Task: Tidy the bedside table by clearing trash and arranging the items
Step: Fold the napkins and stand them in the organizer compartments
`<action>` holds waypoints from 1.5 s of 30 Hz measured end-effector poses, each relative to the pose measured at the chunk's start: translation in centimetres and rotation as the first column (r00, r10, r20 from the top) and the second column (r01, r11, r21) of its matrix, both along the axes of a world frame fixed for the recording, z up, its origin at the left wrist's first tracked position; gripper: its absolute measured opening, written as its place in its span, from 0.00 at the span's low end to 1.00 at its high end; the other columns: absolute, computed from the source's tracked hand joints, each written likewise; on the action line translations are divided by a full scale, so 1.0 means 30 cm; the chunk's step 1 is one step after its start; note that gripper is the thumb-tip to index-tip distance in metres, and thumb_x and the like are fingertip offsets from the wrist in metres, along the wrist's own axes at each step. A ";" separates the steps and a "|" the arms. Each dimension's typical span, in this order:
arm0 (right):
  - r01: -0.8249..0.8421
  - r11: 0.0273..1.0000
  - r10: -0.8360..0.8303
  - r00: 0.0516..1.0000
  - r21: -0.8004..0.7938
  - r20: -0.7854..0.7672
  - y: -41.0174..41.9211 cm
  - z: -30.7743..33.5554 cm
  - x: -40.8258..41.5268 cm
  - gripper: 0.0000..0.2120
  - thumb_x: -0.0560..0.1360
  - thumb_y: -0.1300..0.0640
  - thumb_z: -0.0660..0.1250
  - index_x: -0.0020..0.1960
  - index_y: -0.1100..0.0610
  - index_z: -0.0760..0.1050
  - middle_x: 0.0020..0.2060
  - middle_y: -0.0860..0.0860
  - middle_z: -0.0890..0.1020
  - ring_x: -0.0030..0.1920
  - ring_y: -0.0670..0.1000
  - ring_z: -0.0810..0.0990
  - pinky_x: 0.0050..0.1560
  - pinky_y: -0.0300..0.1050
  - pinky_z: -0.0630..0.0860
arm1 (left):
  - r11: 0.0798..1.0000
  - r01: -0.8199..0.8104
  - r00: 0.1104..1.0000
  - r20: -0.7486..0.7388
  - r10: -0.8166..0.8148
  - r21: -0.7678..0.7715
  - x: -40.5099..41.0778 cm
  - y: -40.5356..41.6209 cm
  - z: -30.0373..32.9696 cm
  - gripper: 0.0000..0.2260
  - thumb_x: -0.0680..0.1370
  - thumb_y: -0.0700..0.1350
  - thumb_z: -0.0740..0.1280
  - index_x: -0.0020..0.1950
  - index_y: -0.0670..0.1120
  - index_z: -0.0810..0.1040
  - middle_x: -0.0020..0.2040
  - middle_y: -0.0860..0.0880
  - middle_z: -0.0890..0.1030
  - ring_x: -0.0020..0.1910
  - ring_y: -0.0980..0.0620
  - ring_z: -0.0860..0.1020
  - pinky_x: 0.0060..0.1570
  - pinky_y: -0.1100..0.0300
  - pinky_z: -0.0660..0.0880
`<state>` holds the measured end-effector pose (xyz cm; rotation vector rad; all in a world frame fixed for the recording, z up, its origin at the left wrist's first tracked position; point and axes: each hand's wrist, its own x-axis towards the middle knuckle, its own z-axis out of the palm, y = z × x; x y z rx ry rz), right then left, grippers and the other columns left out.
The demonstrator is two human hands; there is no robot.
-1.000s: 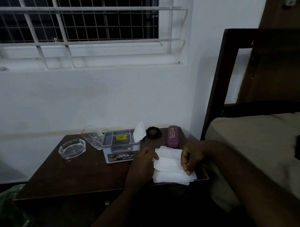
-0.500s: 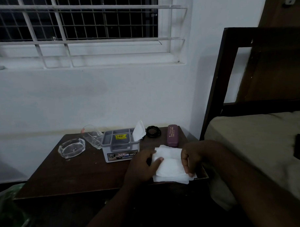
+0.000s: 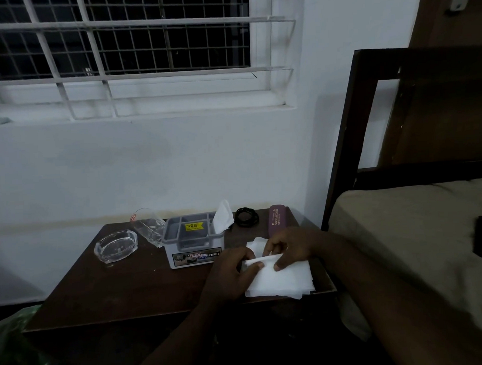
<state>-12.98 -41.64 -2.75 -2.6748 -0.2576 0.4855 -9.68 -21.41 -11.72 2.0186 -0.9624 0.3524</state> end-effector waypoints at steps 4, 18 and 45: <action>0.099 0.973 -0.098 0.995 0.208 -0.014 -0.034 -0.001 0.009 0.11 0.72 0.57 0.73 0.54 0.53 0.80 0.48 0.45 0.82 0.50 0.48 0.81 0.52 0.42 0.77 | 0.988 -0.027 0.949 -0.315 -0.021 -0.149 -0.032 0.014 0.034 0.09 0.72 0.50 0.74 0.42 0.50 0.76 0.38 0.53 0.79 0.37 0.57 0.78 0.36 0.61 0.75; 0.170 0.343 -0.279 0.957 0.924 -0.072 0.155 0.084 0.066 0.16 0.71 0.59 0.75 0.57 0.58 0.78 0.54 0.58 0.84 0.53 0.58 0.83 0.54 0.57 0.79 | 0.686 -0.267 0.664 -0.645 -0.379 -0.677 -0.030 0.068 0.301 0.21 0.71 0.37 0.74 0.63 0.41 0.74 0.57 0.41 0.82 0.55 0.41 0.82 0.51 0.42 0.79; -0.245 0.852 -0.200 0.663 0.463 0.721 0.429 0.014 0.295 0.24 0.71 0.62 0.69 0.67 0.55 0.73 0.61 0.51 0.76 0.58 0.39 0.70 0.51 0.27 0.68 | 0.848 -0.506 0.862 -0.088 0.499 -0.156 0.233 0.318 0.363 0.13 0.73 0.35 0.71 0.57 0.43 0.82 0.55 0.48 0.82 0.50 0.54 0.77 0.49 0.60 0.74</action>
